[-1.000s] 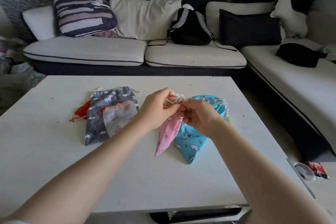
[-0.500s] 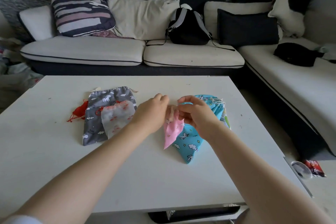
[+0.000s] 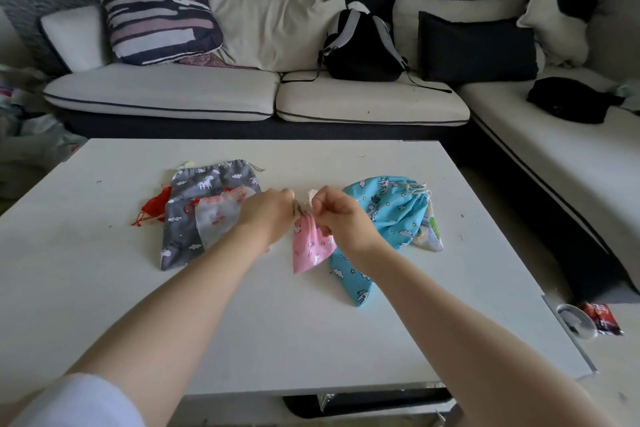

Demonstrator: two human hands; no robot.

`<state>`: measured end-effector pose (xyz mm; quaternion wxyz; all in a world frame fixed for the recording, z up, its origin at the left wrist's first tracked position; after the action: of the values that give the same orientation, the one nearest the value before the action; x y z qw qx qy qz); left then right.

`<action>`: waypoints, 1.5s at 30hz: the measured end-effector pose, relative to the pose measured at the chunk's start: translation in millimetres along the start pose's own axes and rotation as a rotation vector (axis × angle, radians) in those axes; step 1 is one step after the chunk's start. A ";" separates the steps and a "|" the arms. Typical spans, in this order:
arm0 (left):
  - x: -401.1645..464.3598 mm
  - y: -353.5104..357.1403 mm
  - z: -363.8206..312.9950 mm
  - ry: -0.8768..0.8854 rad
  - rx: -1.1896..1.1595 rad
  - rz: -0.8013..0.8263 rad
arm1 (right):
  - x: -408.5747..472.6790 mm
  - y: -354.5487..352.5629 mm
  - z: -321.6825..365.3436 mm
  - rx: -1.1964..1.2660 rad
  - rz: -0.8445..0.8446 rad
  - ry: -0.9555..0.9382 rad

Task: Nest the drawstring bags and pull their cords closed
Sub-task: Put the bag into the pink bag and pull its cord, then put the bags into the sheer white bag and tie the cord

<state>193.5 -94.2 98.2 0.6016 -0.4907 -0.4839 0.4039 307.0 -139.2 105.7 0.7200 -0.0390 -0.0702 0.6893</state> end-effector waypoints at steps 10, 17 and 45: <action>-0.4 14.9 -32.0 -0.319 -0.755 0.281 | 6.1 -40.1 -14.7 0.206 -0.122 0.079; 19.7 -6.6 -75.1 -0.308 -1.461 0.272 | 27.5 -93.6 -23.4 0.548 -0.307 0.171; 57.7 145.2 -1.3 -0.530 -1.017 0.346 | 121.5 -41.4 -194.3 -1.305 0.207 0.143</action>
<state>205.1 -11.2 -33.6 0.0755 -0.6712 -0.6631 0.3227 382.8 -12.0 -74.0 0.4819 -0.5190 -0.4210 0.5667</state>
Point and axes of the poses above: each hand's wrist, its own x-axis towards the middle knuckle, its own y-axis out of the palm, z = x × y, the point moved 6 cm from there along x, towards the middle knuckle, and after that the axes turned 11 degrees about -z, right-handed, at the moved point
